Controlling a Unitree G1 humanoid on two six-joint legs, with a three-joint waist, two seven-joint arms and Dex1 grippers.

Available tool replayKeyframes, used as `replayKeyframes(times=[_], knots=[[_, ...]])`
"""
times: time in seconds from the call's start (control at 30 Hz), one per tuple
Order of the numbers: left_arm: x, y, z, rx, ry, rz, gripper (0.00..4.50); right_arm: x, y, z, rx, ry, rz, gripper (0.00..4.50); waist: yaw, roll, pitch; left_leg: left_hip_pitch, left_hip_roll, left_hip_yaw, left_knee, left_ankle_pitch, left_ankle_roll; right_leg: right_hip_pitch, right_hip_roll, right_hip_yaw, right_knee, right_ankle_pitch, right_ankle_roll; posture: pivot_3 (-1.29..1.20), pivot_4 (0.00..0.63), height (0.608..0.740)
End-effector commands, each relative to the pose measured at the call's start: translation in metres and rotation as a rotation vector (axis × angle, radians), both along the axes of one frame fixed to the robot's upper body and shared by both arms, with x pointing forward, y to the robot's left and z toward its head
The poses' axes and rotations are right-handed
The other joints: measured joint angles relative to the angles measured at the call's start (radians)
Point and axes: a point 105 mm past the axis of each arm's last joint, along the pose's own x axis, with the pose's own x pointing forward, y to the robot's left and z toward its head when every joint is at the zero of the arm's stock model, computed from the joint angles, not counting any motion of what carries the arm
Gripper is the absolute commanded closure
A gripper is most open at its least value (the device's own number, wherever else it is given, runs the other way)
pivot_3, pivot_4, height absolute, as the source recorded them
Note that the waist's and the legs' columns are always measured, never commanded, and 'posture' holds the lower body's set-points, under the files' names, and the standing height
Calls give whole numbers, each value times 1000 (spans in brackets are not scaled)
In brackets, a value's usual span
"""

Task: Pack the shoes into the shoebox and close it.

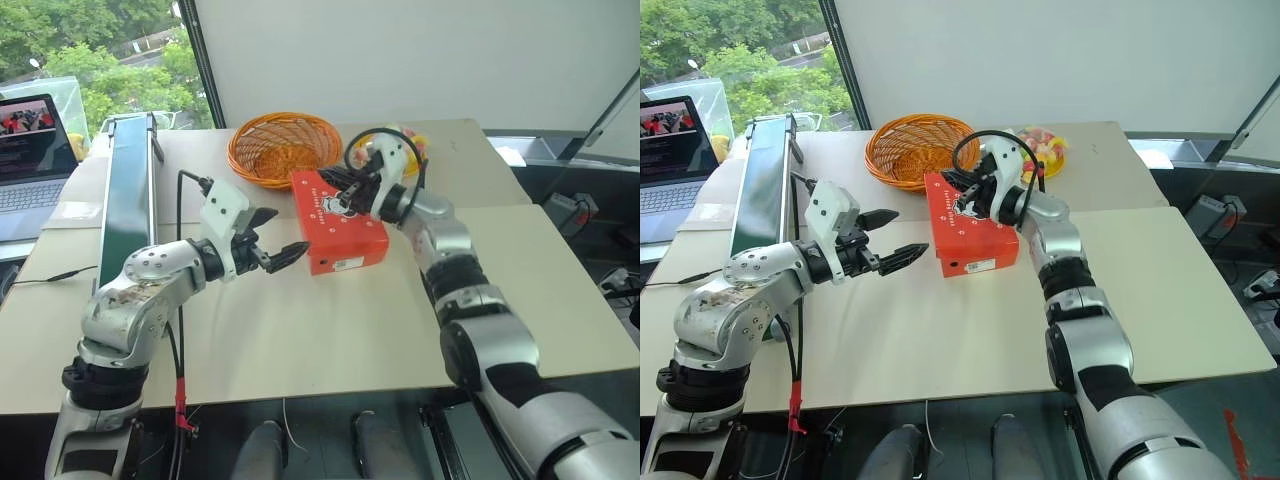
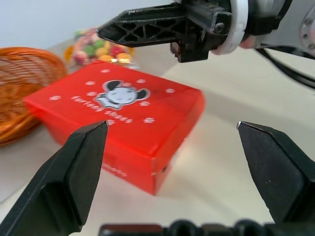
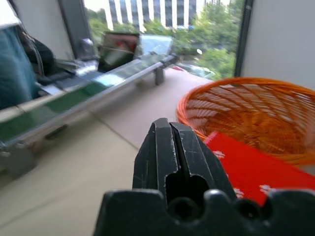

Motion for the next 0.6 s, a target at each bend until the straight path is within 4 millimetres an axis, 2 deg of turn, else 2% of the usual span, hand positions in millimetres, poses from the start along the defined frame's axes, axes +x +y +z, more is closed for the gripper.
replayKeyframes(times=[0.03, 0.17, 0.37, 0.53, 0.6], knots=[[-4, 2, 13, 2, -72, 42, 0, 9, 3, -35, -182, 46, -101, 4430, -1, 0, 0, -1, 0, 0, 0, 0, 0, -1, 0, 0, 0, 0, 0, 0, 150, 740], [-4, 7, 14, 5, -78, 82, 0, 9, 1, -66, -310, 81, -161, 4430, -4, 0, 0, -5, 0, 0, 0, 0, 0, -5, 0, 0, 0, 1, -1, 0, 150, 740], [-4, 11, 15, 6, -81, 115, 0, 3, -5, -95, -431, 103, -157, 4430, -3, -1, -1, -2, 0, 0, 0, 0, 0, -2, 0, 0, 2, 1, -1, 0, 150, 740], [-1, 13, 15, 1, -85, 128, 0, 5, -4, -75, -312, 79, -134, 4430, -2, -2, -1, 2, 0, 0, 1, 0, 0, 1, 0, 0, 5, 1, -1, 0, 150, 740], [-2, 9, 15, -11, -78, 103, 0, 5, -2, -39, -171, 35, -60, 4430, -3, -2, -1, 2, 0, 0, 1, 0, 0, 0, 0, 0, 5, 1, -1, 0, 150, 740]])
